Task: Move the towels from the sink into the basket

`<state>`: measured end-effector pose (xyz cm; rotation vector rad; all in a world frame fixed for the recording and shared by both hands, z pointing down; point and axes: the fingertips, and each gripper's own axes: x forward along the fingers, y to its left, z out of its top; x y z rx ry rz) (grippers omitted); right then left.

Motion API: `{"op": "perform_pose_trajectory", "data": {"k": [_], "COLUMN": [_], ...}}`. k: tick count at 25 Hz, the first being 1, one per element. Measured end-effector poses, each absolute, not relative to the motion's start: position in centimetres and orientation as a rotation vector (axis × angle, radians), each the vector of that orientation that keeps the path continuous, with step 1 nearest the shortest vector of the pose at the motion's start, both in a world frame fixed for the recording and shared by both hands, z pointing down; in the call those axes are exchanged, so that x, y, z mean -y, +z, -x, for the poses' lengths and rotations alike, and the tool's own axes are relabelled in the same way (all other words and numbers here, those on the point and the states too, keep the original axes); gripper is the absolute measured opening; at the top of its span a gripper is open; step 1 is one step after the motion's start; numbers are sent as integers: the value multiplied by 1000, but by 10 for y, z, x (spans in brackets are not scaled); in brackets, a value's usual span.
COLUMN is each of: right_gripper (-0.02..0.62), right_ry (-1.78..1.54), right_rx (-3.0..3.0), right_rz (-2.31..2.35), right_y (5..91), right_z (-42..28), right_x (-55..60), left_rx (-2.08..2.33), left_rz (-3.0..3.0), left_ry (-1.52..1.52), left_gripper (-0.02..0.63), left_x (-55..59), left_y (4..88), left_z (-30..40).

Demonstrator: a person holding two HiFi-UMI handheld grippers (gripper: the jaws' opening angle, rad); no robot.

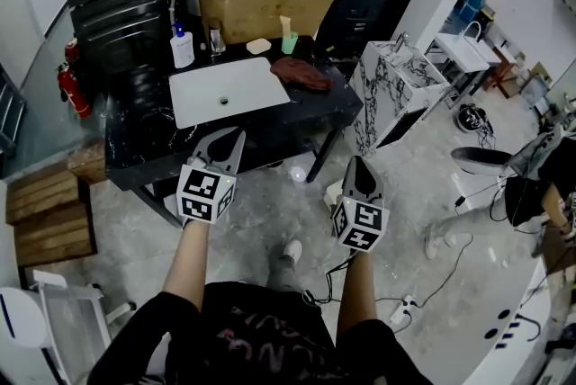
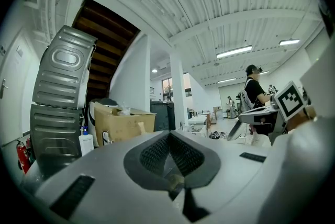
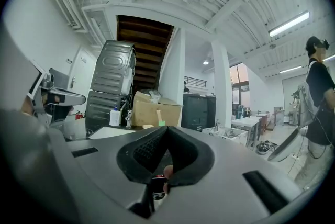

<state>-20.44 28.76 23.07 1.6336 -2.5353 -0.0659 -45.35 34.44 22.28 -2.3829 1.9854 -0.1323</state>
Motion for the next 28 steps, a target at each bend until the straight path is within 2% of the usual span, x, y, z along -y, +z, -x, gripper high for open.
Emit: {"op": "perform_pose_trajectory", "data": {"k": [14,28], "right_gripper": [15,15], "right_ry": [-27,44], "right_rx": [2527,2558], "right_rz": [-1610,-1531], "right_y": [248,269], "right_z": [212,203], "right_x": [-198,-50], "left_rx": [-1999,-2059], "left_rz": [2416,2420], "left_ry": [-197,-268], "left_gripper": [6,6], "left_x": [-258,-120], "left_y": [242,259], "left_z": [457,437]}}
